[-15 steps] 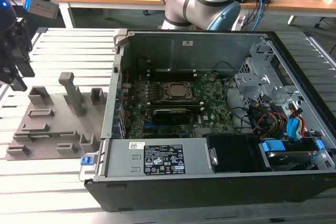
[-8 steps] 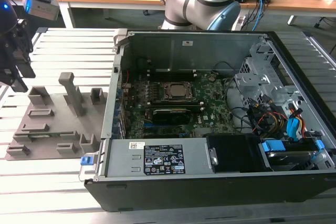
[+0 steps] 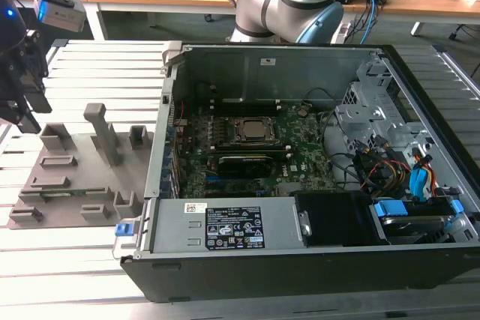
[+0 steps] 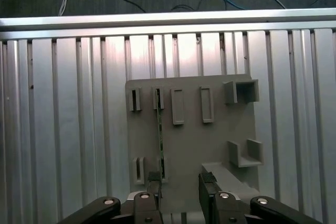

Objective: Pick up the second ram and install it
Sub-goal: 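Pick up the second ram and move it above second insertion slot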

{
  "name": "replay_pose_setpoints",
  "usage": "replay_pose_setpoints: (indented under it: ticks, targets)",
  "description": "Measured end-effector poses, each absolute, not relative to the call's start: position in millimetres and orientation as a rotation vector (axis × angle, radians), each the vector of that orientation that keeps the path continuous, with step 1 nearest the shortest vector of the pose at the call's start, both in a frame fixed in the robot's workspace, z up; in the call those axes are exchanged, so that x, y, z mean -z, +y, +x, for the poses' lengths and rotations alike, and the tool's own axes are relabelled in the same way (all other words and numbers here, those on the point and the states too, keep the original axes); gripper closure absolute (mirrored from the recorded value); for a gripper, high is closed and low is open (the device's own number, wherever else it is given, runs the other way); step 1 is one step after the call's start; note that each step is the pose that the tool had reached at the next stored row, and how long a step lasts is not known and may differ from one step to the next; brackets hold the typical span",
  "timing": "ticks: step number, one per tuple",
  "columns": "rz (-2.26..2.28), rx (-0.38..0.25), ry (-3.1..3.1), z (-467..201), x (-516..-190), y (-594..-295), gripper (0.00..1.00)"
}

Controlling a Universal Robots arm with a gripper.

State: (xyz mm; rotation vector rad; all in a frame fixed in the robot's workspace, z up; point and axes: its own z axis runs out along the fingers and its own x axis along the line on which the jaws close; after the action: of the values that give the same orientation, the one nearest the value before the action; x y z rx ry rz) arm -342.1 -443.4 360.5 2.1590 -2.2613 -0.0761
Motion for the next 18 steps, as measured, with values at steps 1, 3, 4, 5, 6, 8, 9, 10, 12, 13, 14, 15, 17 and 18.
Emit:
replay_pose_setpoints:
  ticks: [1, 3, 4, 5, 6, 8, 9, 10, 12, 13, 14, 15, 17, 18]
  targets:
    - [2.159, 0.076, -2.261, -342, -360, -443, 0.58]
    - [2.159, 0.076, -2.261, -342, -358, -443, 0.58]
    - [2.159, 0.076, -2.261, -342, -358, -443, 0.58]
    - [2.159, 0.076, -2.261, -342, -358, -443, 0.58]
    - [2.159, 0.076, -2.261, -342, -357, -443, 0.58]
    - [2.159, 0.076, -2.261, -342, -354, -443, 0.58]
    - [2.159, 0.076, -2.261, -342, -352, -443, 0.58]
    - [2.159, 0.076, -2.261, -342, -351, -443, 0.58]
    - [2.159, 0.076, -2.261, -342, -349, -443, 0.58]
    - [2.159, 0.076, -2.261, -342, -348, -443, 0.58]
    - [2.159, 0.076, -2.261, -342, -348, -443, 0.58]
    - [2.159, 0.076, -2.261, -342, -347, -443, 0.58]
    - [2.159, 0.076, -2.261, -342, -345, -443, 0.58]
    - [2.159, 0.076, -2.261, -342, -345, -443, 0.58]
